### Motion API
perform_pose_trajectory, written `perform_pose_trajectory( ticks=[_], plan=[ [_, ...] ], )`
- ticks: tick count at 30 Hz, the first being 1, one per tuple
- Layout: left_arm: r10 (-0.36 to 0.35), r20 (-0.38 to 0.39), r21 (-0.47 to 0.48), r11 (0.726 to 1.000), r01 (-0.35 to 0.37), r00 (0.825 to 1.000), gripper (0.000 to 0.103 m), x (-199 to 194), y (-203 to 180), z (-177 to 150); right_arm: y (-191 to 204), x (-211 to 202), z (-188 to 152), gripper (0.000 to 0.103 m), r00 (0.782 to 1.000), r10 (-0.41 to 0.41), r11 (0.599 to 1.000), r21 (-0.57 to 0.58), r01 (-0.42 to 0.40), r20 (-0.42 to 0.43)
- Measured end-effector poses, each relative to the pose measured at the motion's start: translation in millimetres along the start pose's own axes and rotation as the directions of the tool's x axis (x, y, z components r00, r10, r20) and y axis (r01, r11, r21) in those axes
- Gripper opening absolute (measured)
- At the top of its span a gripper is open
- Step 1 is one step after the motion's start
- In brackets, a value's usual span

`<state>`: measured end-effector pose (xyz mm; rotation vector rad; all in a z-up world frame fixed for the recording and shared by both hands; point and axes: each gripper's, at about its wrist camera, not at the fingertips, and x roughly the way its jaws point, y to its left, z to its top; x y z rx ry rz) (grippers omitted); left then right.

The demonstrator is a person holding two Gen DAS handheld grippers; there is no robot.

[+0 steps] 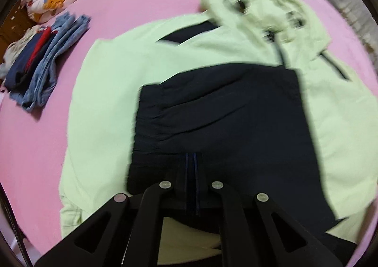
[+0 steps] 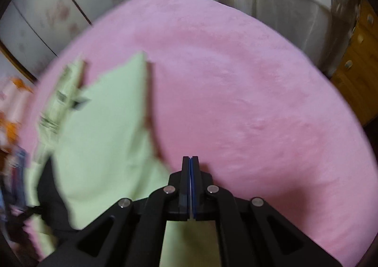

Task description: Fold large clothes

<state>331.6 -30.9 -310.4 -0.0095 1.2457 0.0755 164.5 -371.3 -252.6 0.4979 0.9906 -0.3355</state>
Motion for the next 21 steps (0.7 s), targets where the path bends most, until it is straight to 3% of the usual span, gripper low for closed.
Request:
perform_pose_trajectory(
  ticks=[3, 6, 8, 12, 14, 16, 21],
  plan=[
    [-0.118, 0.006, 0.011, 0.993, 0.117, 0.993, 0.004, -22, -10, -3, 35, -6, -5, 0.000, 0.991, 0.133, 0.987, -0.093, -0.131, 0.024],
    [-0.218, -0.041, -0.002, 0.976, 0.218, 0.975, 0.004, -19, -32, 5, 83, 15, -14, 0.000, 0.940, 0.322, 0.923, -0.184, -0.339, -0.115],
    [-0.259, -0.045, -0.008, 0.966, 0.258, 0.965, 0.004, -11, -40, 9, 116, 33, -26, 0.000, 0.906, 0.369, 0.874, -0.255, -0.414, -0.205],
    [-0.228, -0.048, -0.009, 0.974, 0.228, 0.972, 0.004, 13, -53, 26, 166, 70, -40, 0.000, 0.879, 0.351, 0.801, -0.383, -0.460, -0.323],
    [-0.199, -0.049, -0.014, 0.980, 0.199, 0.979, 0.004, 24, -55, 38, 177, 81, -33, 0.000, 0.876, 0.351, 0.789, -0.400, -0.467, -0.330],
    [-0.175, -0.035, -0.042, 0.984, 0.174, 0.984, 0.004, 34, -51, 51, 184, 91, -16, 0.000, 0.886, 0.348, 0.785, -0.421, -0.454, -0.306],
    [-0.195, -0.008, -0.131, 0.972, 0.193, 0.981, 0.004, 42, -14, 76, 153, 100, 39, 0.000, 0.934, 0.304, 0.862, -0.362, -0.354, -0.189]
  ],
)
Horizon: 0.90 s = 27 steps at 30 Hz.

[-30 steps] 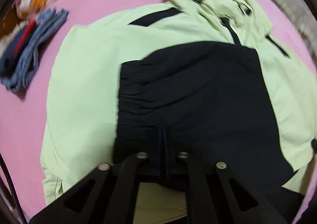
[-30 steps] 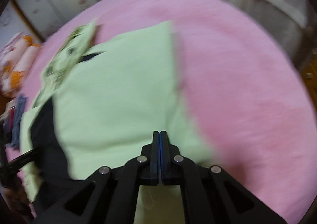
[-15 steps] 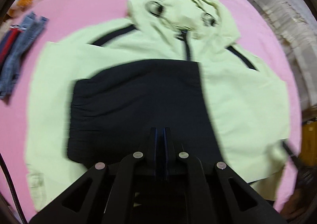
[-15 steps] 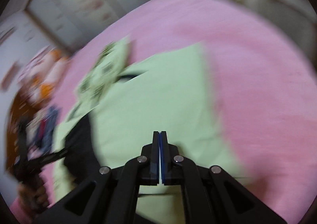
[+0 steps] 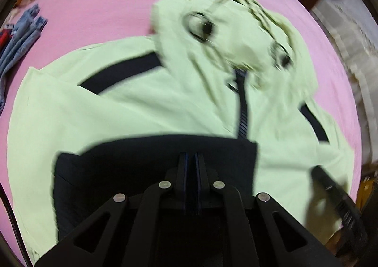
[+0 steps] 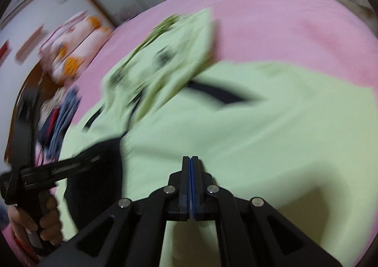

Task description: Fold large clothes

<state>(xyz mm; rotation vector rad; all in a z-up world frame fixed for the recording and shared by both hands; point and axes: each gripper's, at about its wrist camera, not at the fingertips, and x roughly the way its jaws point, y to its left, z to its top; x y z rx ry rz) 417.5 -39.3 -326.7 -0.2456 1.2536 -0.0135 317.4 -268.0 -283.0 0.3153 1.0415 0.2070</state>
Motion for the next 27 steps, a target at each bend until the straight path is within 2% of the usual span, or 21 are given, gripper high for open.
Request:
perform_pose_trajectory(
  ticks=[2, 4, 5, 7, 10, 12, 16, 18, 20, 23, 25, 26, 27],
  plan=[
    [0.009, 0.004, -0.015, 1.000, -0.009, 1.000, 0.004, -4, 16, 8, -27, -12, 10, 0.000, 0.997, -0.077, 0.997, 0.025, 0.077, 0.030],
    [0.051, 0.012, 0.001, 0.999, -0.051, 0.999, 0.004, -9, 30, 11, -56, -29, 16, 0.000, 0.988, -0.146, 0.988, 0.060, 0.143, 0.054],
    [0.088, 0.019, 0.020, 0.996, -0.088, 0.996, 0.004, -11, 37, 12, -71, -39, 17, 0.000, 0.979, -0.195, 0.979, 0.078, 0.190, 0.061],
    [0.109, 0.020, 0.036, 0.993, -0.110, 0.994, 0.004, -11, 45, 10, -91, -51, 18, 0.000, 0.958, -0.279, 0.957, 0.104, 0.272, 0.066],
    [0.094, 0.028, 0.037, 0.995, -0.095, 0.995, 0.004, -11, 57, 9, -120, -66, 11, 0.000, 0.945, -0.325, 0.934, 0.173, 0.314, 0.042],
    [0.101, 0.032, 0.036, 0.994, -0.102, 0.994, 0.004, -8, 57, 7, -128, -65, 5, 0.000, 0.924, -0.383, 0.913, 0.160, 0.376, 0.017],
    [0.128, 0.024, 0.039, 0.991, -0.129, 0.991, 0.004, -10, 58, 11, -123, -61, 1, 0.000, 0.914, -0.406, 0.899, 0.181, 0.398, 0.007],
    [0.109, -0.002, 0.019, 0.994, -0.109, 0.994, 0.005, -19, 57, 15, -116, -70, 4, 0.000, 0.922, -0.387, 0.904, 0.208, 0.374, 0.022],
    [0.070, -0.034, -0.023, 0.997, -0.071, 0.997, 0.006, -26, 60, 24, -104, -72, 13, 0.000, 0.942, -0.333, 0.918, 0.242, 0.313, 0.042],
    [0.009, -0.067, -0.058, 0.998, -0.013, 0.998, 0.019, -41, 64, 49, -95, -74, 27, 0.000, 0.961, -0.275, 0.933, 0.246, 0.264, 0.013],
    [0.019, -0.085, -0.019, 1.000, -0.020, 0.996, 0.027, -48, 62, 74, -89, -72, 45, 0.000, 0.977, -0.213, 0.948, 0.238, 0.211, -0.017],
    [0.037, -0.091, 0.014, 0.999, -0.036, 0.995, 0.032, -50, 58, 88, -87, -70, 57, 0.000, 0.988, -0.153, 0.957, 0.243, 0.156, -0.030],
    [0.057, -0.099, 0.059, 0.997, -0.051, 0.994, 0.043, -53, 54, 106, -84, -69, 64, 0.001, 0.992, -0.120, 0.961, 0.247, 0.126, -0.038]
  ],
)
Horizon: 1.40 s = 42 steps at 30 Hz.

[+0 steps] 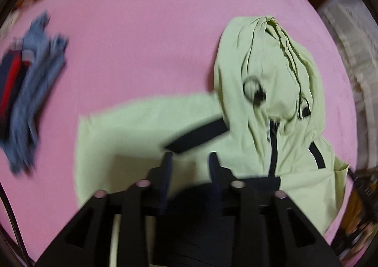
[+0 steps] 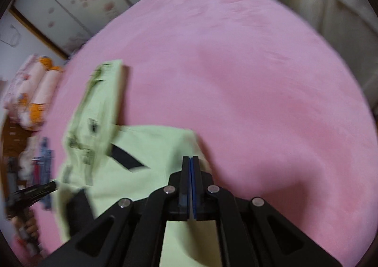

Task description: Fold large clothes

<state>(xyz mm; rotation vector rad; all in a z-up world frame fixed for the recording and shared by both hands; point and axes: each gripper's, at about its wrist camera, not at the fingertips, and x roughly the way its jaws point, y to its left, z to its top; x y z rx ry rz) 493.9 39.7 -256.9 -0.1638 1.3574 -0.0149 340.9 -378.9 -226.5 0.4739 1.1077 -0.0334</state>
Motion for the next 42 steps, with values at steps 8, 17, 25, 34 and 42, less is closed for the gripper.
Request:
perform_pose_trajectory(
  ticks=[8, 17, 25, 34, 42],
  plan=[
    [-0.038, -0.090, 0.164, 0.985, 0.053, 0.995, 0.054, 9, -19, 118, 58, 44, 94, 0.033, 0.976, 0.192, 0.981, -0.002, -0.193, -0.100],
    [-0.123, -0.058, 0.087, 0.988, 0.127, 0.991, 0.054, 65, -37, 209, 90, 137, 154, 0.034, 0.951, 0.300, 0.928, 0.250, -0.275, -0.068],
    [-0.246, -0.091, -0.041, 0.969, 0.243, 0.965, 0.054, 122, -41, 222, 82, 182, 155, 0.034, 0.941, 0.337, 0.880, 0.357, -0.314, -0.003],
    [-0.309, -0.057, 0.060, 0.948, 0.312, 0.949, 0.014, 114, -48, 220, 89, 191, 151, 0.006, 0.875, 0.483, 0.818, 0.335, -0.468, 0.043],
    [-0.508, 0.065, 0.196, 0.851, 0.488, 0.859, 0.008, 48, -27, 196, 109, 143, 152, 0.003, 0.723, 0.691, 0.717, 0.124, -0.686, -0.003]
  ],
)
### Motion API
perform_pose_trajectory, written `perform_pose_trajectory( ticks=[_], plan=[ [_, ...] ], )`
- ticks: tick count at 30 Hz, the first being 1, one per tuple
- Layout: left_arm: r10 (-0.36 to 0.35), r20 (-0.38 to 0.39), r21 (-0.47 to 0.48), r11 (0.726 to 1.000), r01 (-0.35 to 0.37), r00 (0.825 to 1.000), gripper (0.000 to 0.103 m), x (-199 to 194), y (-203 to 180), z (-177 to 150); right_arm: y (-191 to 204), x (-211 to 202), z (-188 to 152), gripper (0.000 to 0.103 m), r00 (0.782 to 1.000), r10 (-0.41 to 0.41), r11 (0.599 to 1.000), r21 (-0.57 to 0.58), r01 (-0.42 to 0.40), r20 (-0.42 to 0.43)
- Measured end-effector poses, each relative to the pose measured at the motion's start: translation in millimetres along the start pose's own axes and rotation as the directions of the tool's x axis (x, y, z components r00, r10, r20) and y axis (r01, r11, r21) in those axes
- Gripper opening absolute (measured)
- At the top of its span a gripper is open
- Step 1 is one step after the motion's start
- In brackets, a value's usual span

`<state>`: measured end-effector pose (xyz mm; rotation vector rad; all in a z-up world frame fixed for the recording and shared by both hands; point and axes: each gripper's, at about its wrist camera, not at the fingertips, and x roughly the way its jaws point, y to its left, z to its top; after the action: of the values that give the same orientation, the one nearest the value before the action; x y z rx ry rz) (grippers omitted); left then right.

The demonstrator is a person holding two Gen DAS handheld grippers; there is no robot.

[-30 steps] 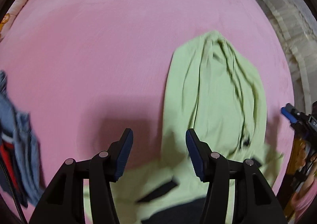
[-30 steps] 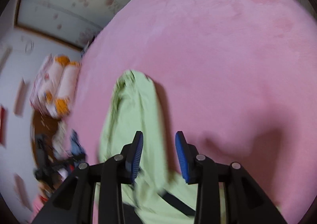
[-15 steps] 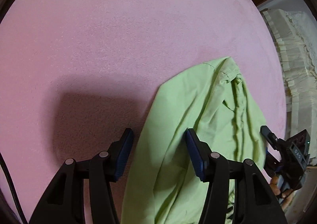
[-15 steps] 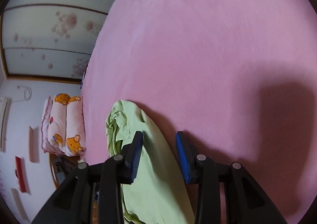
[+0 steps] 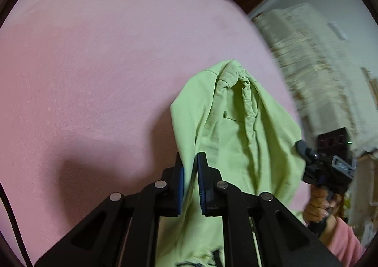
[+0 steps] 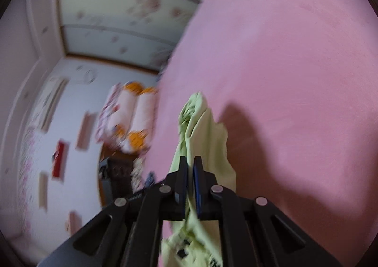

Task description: Fold large clothes

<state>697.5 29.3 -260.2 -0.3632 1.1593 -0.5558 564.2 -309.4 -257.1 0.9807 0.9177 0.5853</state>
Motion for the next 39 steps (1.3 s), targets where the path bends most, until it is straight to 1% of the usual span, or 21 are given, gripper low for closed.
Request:
perform_pose_trajectory(
  ticks=[3, 5, 10, 15, 16, 18, 20, 21, 23, 24, 25, 26, 28, 29, 30, 32, 35, 36, 37, 38, 39],
  plan=[
    [-0.069, 0.030, 0.049, 0.997, 0.067, 0.997, 0.008, -29, -10, -14, 22, -20, -13, 0.002, 0.997, 0.063, 0.995, -0.078, -0.066, -0.048],
    [-0.104, 0.019, 0.096, 0.990, 0.102, 0.994, 0.008, -51, -19, -29, 30, -36, -24, 0.002, 0.993, 0.082, 0.991, -0.095, -0.090, -0.079],
    [-0.120, -0.017, 0.178, 0.976, 0.122, 0.993, 0.008, -100, -26, -67, 55, -65, -60, 0.002, 0.981, 0.079, 0.979, -0.170, -0.110, -0.176],
    [-0.088, -0.040, 0.271, 0.958, 0.095, 0.995, 0.008, -131, -32, -117, 71, -86, -103, 0.002, 0.966, 0.016, 0.964, -0.253, -0.084, -0.259],
    [-0.080, -0.049, 0.276, 0.957, 0.091, 0.996, 0.008, -125, -36, -116, 70, -89, -113, 0.002, 0.961, -0.006, 0.962, -0.264, -0.071, -0.278],
    [-0.064, -0.072, 0.281, 0.956, 0.082, 0.995, 0.008, -124, -36, -137, 66, -94, -134, 0.002, 0.950, -0.045, 0.957, -0.286, -0.048, -0.310],
    [-0.054, -0.087, 0.269, 0.960, 0.076, 0.995, 0.008, -115, -37, -151, 60, -93, -158, 0.003, 0.934, -0.110, 0.949, -0.317, -0.004, -0.341],
    [-0.042, -0.098, 0.264, 0.962, 0.066, 0.994, 0.008, -109, -35, -162, 57, -92, -167, 0.003, 0.926, -0.145, 0.942, -0.334, 0.022, -0.348],
    [0.003, -0.112, 0.273, 0.962, 0.028, 0.994, 0.009, -98, -32, -184, 45, -87, -189, 0.003, 0.900, -0.237, 0.924, -0.370, 0.092, -0.366],
    [0.028, -0.117, 0.280, 0.960, 0.006, 0.993, 0.009, -92, -30, -195, 39, -83, -199, 0.004, 0.882, -0.288, 0.910, -0.395, 0.130, -0.374],
    [0.047, -0.118, 0.285, 0.958, -0.011, 0.992, 0.009, -86, -30, -207, 33, -77, -212, 0.005, 0.855, -0.351, 0.885, -0.433, 0.170, -0.381],
    [0.078, -0.121, 0.293, 0.955, -0.039, 0.990, 0.009, -78, -28, -224, 28, -73, -220, 0.006, 0.838, -0.389, 0.869, -0.455, 0.196, -0.382],
    [0.133, -0.124, 0.308, 0.947, -0.089, 0.983, 0.010, -67, -24, -243, 20, -66, -238, 0.007, 0.809, -0.456, 0.836, -0.490, 0.247, -0.370],
    [0.165, -0.123, 0.315, 0.942, -0.120, 0.979, 0.010, -61, -24, -248, 18, -64, -244, 0.007, 0.804, -0.475, 0.825, -0.500, 0.265, -0.358],
    [0.207, -0.114, 0.323, 0.933, -0.161, 0.972, 0.010, -59, -22, -256, 17, -62, -250, 0.007, 0.803, -0.494, 0.809, -0.514, 0.284, -0.334],
    [0.258, -0.102, 0.328, 0.921, -0.212, 0.961, 0.010, -53, -22, -258, 22, -61, -254, 0.007, 0.804, -0.519, 0.785, -0.535, 0.313, -0.291],
    [0.321, -0.121, 0.302, 0.913, -0.273, 0.939, 0.011, -55, -31, -247, 33, -57, -254, 0.008, 0.770, -0.574, 0.752, -0.552, 0.360, -0.278],
    [0.345, -0.136, 0.292, 0.910, -0.295, 0.929, 0.011, -58, -34, -244, 39, -61, -256, 0.008, 0.754, -0.596, 0.737, -0.561, 0.377, -0.276],
    [0.369, -0.146, 0.289, 0.903, -0.318, 0.918, 0.011, -50, -48, -237, 46, -63, -256, 0.009, 0.748, -0.606, 0.728, -0.568, 0.385, -0.270],
    [0.393, -0.150, 0.288, 0.895, -0.340, 0.907, 0.011, -54, -53, -231, 52, -68, -256, 0.010, 0.747, -0.613, 0.719, -0.576, 0.390, -0.258],
    [0.429, -0.146, 0.290, 0.880, -0.376, 0.891, 0.011, -61, -60, -228, 59, -66, -251, 0.011, 0.745, -0.620, 0.710, -0.582, 0.397, -0.248]
  ],
)
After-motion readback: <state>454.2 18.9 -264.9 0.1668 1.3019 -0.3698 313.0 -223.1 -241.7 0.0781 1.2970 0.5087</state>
